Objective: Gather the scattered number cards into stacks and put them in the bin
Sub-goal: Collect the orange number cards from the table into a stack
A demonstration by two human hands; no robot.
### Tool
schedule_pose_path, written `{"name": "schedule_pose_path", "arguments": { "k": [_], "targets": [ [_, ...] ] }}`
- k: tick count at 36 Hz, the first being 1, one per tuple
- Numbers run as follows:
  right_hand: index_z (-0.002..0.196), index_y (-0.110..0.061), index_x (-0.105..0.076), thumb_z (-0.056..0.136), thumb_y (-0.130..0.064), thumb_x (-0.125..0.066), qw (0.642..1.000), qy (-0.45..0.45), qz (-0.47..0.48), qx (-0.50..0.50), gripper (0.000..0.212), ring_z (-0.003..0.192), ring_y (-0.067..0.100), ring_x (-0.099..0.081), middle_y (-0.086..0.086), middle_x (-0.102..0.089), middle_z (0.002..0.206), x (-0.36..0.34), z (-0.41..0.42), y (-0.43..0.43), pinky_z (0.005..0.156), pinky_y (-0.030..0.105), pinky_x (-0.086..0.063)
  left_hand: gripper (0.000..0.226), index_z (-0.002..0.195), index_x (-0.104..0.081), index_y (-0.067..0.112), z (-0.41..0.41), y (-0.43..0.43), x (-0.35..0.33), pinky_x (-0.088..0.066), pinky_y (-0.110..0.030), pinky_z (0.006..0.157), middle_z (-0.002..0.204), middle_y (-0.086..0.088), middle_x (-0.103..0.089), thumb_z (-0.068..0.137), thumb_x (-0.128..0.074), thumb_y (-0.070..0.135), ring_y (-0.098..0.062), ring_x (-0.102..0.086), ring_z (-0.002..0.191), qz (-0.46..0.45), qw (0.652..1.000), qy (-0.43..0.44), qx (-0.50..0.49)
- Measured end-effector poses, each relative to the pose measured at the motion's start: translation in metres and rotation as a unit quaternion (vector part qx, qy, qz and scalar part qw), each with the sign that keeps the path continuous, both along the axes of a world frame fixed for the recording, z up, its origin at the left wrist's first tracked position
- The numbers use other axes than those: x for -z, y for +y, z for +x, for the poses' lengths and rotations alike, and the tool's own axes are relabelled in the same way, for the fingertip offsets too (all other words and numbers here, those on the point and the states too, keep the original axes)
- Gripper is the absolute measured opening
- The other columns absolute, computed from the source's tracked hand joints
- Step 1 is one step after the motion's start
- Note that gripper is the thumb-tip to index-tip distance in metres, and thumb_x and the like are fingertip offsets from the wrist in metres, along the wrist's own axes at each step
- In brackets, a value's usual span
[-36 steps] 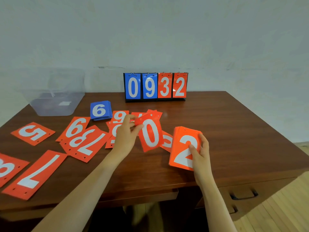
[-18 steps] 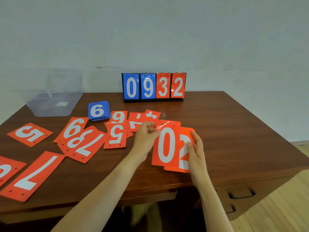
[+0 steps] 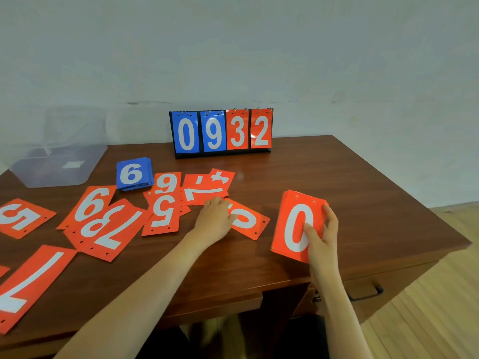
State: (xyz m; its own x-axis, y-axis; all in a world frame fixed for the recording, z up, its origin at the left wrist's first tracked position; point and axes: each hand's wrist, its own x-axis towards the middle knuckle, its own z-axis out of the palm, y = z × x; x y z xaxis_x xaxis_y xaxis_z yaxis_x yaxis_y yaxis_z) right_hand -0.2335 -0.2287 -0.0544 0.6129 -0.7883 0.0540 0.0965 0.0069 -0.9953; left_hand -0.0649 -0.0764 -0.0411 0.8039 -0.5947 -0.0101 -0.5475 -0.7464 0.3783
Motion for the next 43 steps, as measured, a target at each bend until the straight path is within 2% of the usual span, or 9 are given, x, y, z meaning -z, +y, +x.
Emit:
{"name": "schedule_pose_path", "arguments": {
  "k": [6,11,14,17,19,26,34,38,43],
  "targets": [
    [0.141,-0.034,-0.029,0.095,-0.024,-0.055,1.000,0.013,-0.003,0.007,0.054,0.111,0.016,-0.056,-0.007,-0.046,0.133,0.006,-0.001,-0.001,0.077,0.027,-0.055,0.068,0.147,-0.025,0.019,0.000,-0.002,0.009,-0.005,-0.049,0.117,0.156,-0.006,-0.016,0.093,-0.033,0.059,-0.028,-0.004,0.145,0.177,0.981,-0.021,0.081],
    [0.141,-0.034,-0.029,0.094,-0.024,-0.055,1.000,0.013,-0.003,-0.003,0.055,0.111,0.016,-0.056,-0.007,-0.046,0.133,0.009,0.001,0.001,0.075,0.023,-0.056,0.048,0.112,-0.055,0.018,0.000,-0.001,-0.011,-0.017,-0.043,0.112,0.128,-0.005,-0.047,0.083,-0.057,0.056,-0.024,-0.036,0.125,0.143,0.978,-0.028,0.148],
    [0.141,-0.033,-0.029,0.094,-0.024,-0.056,1.000,0.010,-0.002,-0.006,0.055,0.110,0.016,-0.056,-0.008,-0.046,0.132,0.007,0.001,0.003,0.074,0.022,-0.056,0.062,0.132,-0.044,0.026,0.006,-0.003,-0.020,-0.028,-0.037,0.108,0.145,-0.001,-0.033,0.079,-0.071,0.041,-0.020,-0.029,0.132,0.094,0.977,0.043,0.188],
    [0.140,-0.034,-0.030,0.094,-0.025,-0.056,1.000,0.015,-0.013,-0.008,0.054,0.109,0.013,-0.056,-0.012,-0.046,0.130,0.005,0.001,0.005,0.072,0.019,-0.055,0.080,0.146,-0.026,0.031,0.013,-0.011,-0.024,-0.017,-0.043,0.114,0.157,0.006,-0.011,0.080,-0.071,0.033,-0.020,-0.009,0.144,0.155,0.953,0.079,0.248],
    [0.140,-0.034,-0.029,0.094,-0.026,-0.056,1.000,0.017,-0.018,-0.009,0.054,0.107,0.012,-0.056,-0.013,-0.045,0.129,0.005,0.001,0.006,0.069,0.016,-0.055,0.081,0.146,-0.024,0.031,0.016,-0.016,-0.026,-0.019,-0.045,0.114,0.156,0.005,-0.013,0.080,-0.070,0.038,-0.023,-0.012,0.143,0.202,0.939,0.088,0.262],
    [0.139,-0.034,-0.030,0.094,-0.024,-0.056,1.000,0.023,-0.014,-0.006,0.053,0.107,0.013,-0.056,-0.012,-0.045,0.130,0.007,-0.003,0.009,0.068,0.017,-0.055,0.073,0.130,-0.036,0.025,0.015,-0.016,-0.027,-0.029,-0.041,0.100,0.135,-0.005,-0.042,0.073,-0.068,0.057,-0.025,-0.036,0.120,0.244,0.951,0.058,0.181],
    [0.138,-0.035,-0.032,0.094,-0.024,-0.056,0.999,0.026,0.000,-0.019,0.052,0.110,0.016,-0.056,-0.009,-0.047,0.132,0.012,-0.002,0.016,0.073,0.021,-0.055,0.091,0.127,-0.048,0.009,0.009,0.007,-0.018,-0.023,-0.049,0.108,0.139,-0.012,-0.034,0.068,-0.054,0.079,-0.032,-0.028,0.130,0.266,0.962,0.010,0.061],
    [0.137,-0.037,-0.031,0.094,-0.025,-0.057,0.999,0.030,0.000,-0.027,0.052,0.113,0.019,-0.055,-0.009,-0.046,0.133,0.012,-0.001,0.021,0.084,0.033,-0.055,0.079,0.133,-0.038,0.008,0.005,0.016,-0.015,-0.050,-0.030,0.082,0.124,-0.008,-0.055,0.077,-0.065,0.057,-0.021,-0.057,0.102,0.163,0.986,0.047,-0.003],
    [0.137,-0.037,-0.030,0.094,-0.025,-0.056,0.999,0.038,-0.002,-0.030,0.052,0.114,0.019,-0.054,-0.008,-0.046,0.133,0.010,0.003,0.027,0.086,0.034,-0.055,0.041,0.127,-0.041,0.010,0.009,0.041,-0.021,-0.046,-0.022,0.061,0.101,-0.009,-0.058,0.090,-0.059,0.014,-0.016,-0.058,0.081,0.056,0.995,0.053,-0.069]
  ]
}}
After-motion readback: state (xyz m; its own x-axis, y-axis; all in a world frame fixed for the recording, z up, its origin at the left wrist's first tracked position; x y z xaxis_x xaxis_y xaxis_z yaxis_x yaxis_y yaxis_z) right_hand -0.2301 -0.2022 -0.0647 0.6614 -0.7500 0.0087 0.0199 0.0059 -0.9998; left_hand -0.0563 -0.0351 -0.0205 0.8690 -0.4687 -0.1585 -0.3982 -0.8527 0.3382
